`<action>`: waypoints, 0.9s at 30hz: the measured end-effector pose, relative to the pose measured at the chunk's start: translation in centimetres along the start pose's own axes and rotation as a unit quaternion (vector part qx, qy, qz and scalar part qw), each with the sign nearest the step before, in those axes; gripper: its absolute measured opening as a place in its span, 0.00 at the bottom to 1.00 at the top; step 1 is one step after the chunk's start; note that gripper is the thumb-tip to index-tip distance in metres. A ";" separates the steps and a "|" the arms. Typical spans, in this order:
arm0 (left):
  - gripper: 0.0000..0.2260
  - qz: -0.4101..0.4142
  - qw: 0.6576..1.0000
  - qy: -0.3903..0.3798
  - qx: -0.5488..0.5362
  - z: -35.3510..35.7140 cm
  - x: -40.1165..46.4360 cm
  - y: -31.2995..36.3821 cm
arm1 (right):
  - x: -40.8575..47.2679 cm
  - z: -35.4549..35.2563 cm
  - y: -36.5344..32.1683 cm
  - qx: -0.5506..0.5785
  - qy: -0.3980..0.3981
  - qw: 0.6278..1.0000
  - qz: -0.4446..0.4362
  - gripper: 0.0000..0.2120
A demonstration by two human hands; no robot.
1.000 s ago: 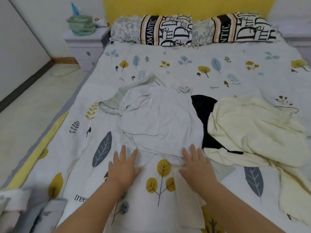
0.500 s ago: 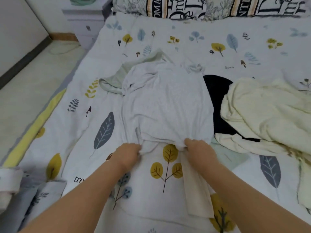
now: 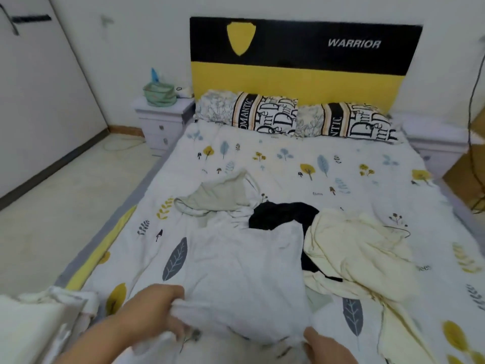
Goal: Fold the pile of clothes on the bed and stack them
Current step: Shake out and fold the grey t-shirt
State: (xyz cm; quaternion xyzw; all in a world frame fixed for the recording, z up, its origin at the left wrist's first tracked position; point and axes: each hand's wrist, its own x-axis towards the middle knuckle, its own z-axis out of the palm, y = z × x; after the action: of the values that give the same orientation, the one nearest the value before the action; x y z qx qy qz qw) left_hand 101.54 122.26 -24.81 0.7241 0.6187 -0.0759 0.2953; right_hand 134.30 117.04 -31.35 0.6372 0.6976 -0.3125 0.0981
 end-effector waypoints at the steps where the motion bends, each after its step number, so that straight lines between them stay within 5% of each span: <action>1: 0.13 0.001 0.999 0.043 0.021 -1.8 -1.1 0.6 | -1.3 -1.9 -0.8 0.060 0.013 0.998 0.024 0.15; 3: 0.14 0.003 0.989 0.143 0.030 -5.2 -3.3 1.9 | -4.1 -6.2 -2.3 0.061 0.057 0.994 0.073 0.09; 6: 0.09 0.010 0.962 0.273 0.002 -10.3 -7.1 4.4 | -9.0 -12.3 -4.5 0.018 0.178 0.982 0.055 0.15; 13: 0.10 0.016 0.870 0.485 -0.086 -21.1 -16.3 9.1 | -19.5 -24.2 -8.6 0.085 0.442 0.893 -0.026 0.15; 20: 0.12 0.054 0.819 0.555 -0.136 -27.8 -23.8 12.1 | -27.6 -32.3 -11.1 0.059 0.549 0.831 -0.063 0.15; 27: 0.12 0.046 0.828 0.528 -0.185 -27.9 -27.2 14.1 | -33.0 -33.8 -13.4 0.195 0.547 0.809 -0.094 0.17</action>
State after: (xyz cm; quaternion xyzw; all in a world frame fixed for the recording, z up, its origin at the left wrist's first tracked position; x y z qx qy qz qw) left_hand 101.64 112.77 15.53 0.6134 0.6485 0.4474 0.0549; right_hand 135.92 108.83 17.01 0.6397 0.6170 -0.0493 -0.4558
